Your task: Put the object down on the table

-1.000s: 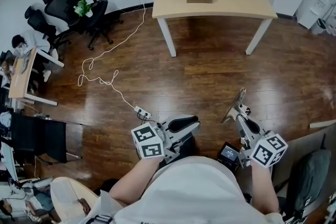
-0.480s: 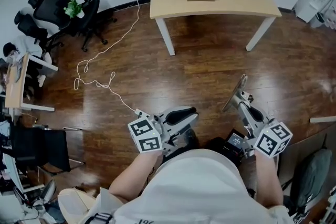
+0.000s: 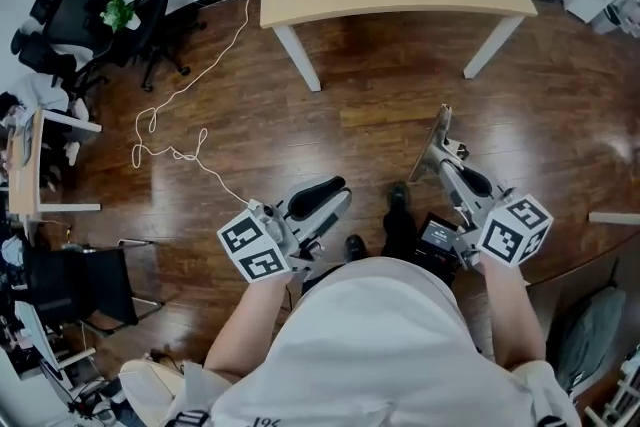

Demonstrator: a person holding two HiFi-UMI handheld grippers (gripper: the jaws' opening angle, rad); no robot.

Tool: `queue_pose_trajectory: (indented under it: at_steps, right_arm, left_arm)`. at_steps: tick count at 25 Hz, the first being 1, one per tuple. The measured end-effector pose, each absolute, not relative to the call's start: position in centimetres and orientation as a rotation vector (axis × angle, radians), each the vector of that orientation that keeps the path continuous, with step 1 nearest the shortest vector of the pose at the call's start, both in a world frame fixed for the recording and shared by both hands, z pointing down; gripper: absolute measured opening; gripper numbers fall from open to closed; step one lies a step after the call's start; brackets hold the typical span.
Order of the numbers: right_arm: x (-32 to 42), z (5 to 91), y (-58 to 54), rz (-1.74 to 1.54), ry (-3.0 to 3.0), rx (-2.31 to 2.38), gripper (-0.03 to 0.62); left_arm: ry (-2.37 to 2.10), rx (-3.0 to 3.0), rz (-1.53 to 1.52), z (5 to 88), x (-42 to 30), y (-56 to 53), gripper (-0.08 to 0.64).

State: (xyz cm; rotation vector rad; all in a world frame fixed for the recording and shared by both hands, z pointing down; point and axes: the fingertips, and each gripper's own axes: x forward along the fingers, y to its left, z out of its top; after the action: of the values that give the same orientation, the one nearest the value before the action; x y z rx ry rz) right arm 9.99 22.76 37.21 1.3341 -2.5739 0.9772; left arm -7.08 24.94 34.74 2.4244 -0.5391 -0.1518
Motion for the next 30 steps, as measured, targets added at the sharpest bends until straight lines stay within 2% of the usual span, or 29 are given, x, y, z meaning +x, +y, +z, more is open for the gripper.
queue_pose_trajectory:
  at_steps: [13,20,30]
  right_arm:
    - [16.9,36.9,8.6,0.984,-2.626,1.162,0.005]
    - [15.5,37.3,3.4,1.004,-2.631,1.135,0.005]
    - [11.7,38.4,-6.7,0.992,-2.554,1.333,0.005]
  left_arm:
    - [-0.680,2.386,-0.179,34.1,1.4,12.1,0.072]
    - [-0.666,2.369,-0.188,34.6,0.5,6.7,0.072]
    - [-0.495,2.395,-0.165,35.9,-3.7,-5.2,0.072]
